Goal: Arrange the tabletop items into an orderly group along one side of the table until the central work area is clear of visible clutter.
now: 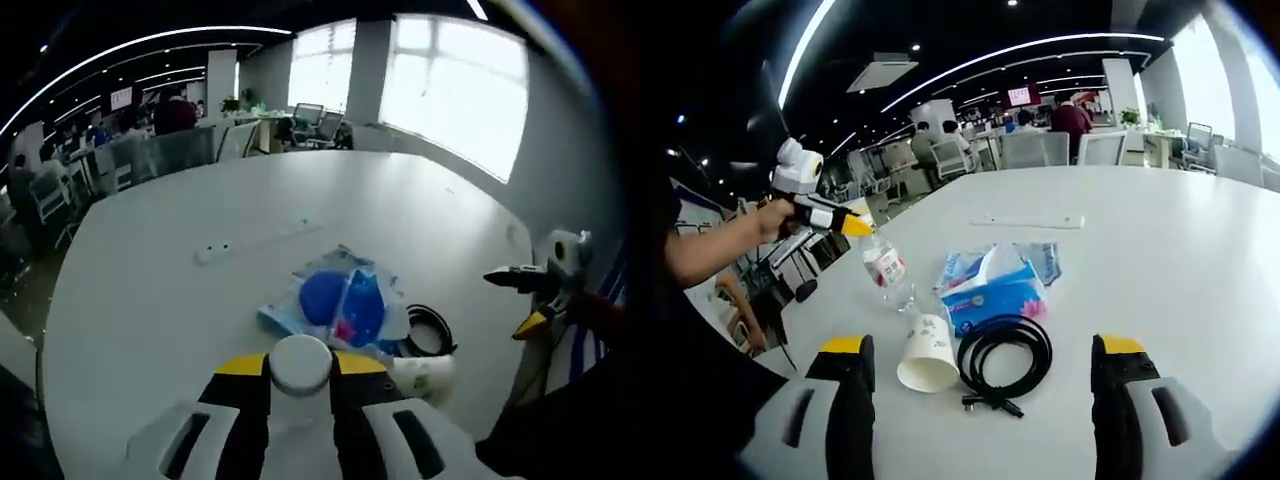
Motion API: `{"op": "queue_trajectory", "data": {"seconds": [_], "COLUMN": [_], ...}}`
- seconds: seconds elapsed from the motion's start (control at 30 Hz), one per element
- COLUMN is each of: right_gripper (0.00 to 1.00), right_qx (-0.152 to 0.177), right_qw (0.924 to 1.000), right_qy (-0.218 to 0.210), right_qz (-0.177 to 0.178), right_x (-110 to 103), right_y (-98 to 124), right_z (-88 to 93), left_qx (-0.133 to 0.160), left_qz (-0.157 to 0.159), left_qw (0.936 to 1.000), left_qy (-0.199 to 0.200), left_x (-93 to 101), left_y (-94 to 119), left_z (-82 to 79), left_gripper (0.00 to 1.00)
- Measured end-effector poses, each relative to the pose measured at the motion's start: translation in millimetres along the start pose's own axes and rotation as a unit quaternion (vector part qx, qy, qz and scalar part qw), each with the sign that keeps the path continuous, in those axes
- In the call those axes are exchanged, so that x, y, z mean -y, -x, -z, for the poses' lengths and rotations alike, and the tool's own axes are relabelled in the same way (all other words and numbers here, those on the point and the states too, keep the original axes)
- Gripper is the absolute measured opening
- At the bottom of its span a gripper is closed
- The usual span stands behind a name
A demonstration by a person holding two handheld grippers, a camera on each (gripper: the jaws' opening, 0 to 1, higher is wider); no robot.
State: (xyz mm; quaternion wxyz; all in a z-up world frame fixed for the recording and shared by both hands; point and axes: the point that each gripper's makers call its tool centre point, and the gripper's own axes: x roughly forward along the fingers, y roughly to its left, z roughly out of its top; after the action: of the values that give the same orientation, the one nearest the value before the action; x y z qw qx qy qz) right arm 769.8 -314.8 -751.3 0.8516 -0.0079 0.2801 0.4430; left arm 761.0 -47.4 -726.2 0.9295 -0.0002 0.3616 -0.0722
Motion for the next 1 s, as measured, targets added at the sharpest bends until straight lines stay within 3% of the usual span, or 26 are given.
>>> {"op": "queue_trajectory", "data": {"seconds": [0.17, 0.5, 0.6, 0.67, 0.7, 0.83, 1.0], "right_gripper": [0.85, 0.85, 0.86, 0.86, 0.86, 0.86, 0.86], "right_qx": [0.000, -0.001, 0.002, 0.002, 0.003, 0.005, 0.004], "right_qw": [1.0000, 1.0000, 1.0000, 1.0000, 1.0000, 1.0000, 1.0000], "right_qy": [-0.003, -0.007, -0.006, -0.008, -0.006, -0.006, -0.001], "right_qz": [-0.001, -0.004, -0.002, -0.002, -0.002, 0.000, -0.001], "right_x": [-2.0, -5.4, -5.9, -6.0, -6.0, -6.7, -8.2], "right_y": [-1.2, -4.4, -4.4, -4.6, -4.7, -4.6, -4.0], "right_z": [1.5, 4.2, 2.4, 1.8, 0.9, -0.9, -1.5], "left_qx": [-0.016, 0.007, 0.025, 0.038, 0.041, 0.026, 0.023], "left_qz": [0.003, 0.041, 0.095, 0.099, 0.110, 0.127, 0.164], "left_qw": [0.9996, 0.9967, 0.9940, 0.9912, 0.9872, 0.9795, 0.9753], "left_qy": [-0.024, -0.070, -0.048, -0.079, -0.108, -0.154, -0.146], "left_x": [2.0, 11.6, 23.2, 20.0, 18.6, 15.0, 11.7], "left_y": [2.2, 7.3, 9.6, 11.0, 10.6, 11.1, 10.0], "left_z": [3.1, 0.8, -5.3, -9.8, -10.1, -2.2, 5.9], "left_gripper": [0.21, 0.24, 0.37, 0.42, 0.41, 0.40, 0.37]}}
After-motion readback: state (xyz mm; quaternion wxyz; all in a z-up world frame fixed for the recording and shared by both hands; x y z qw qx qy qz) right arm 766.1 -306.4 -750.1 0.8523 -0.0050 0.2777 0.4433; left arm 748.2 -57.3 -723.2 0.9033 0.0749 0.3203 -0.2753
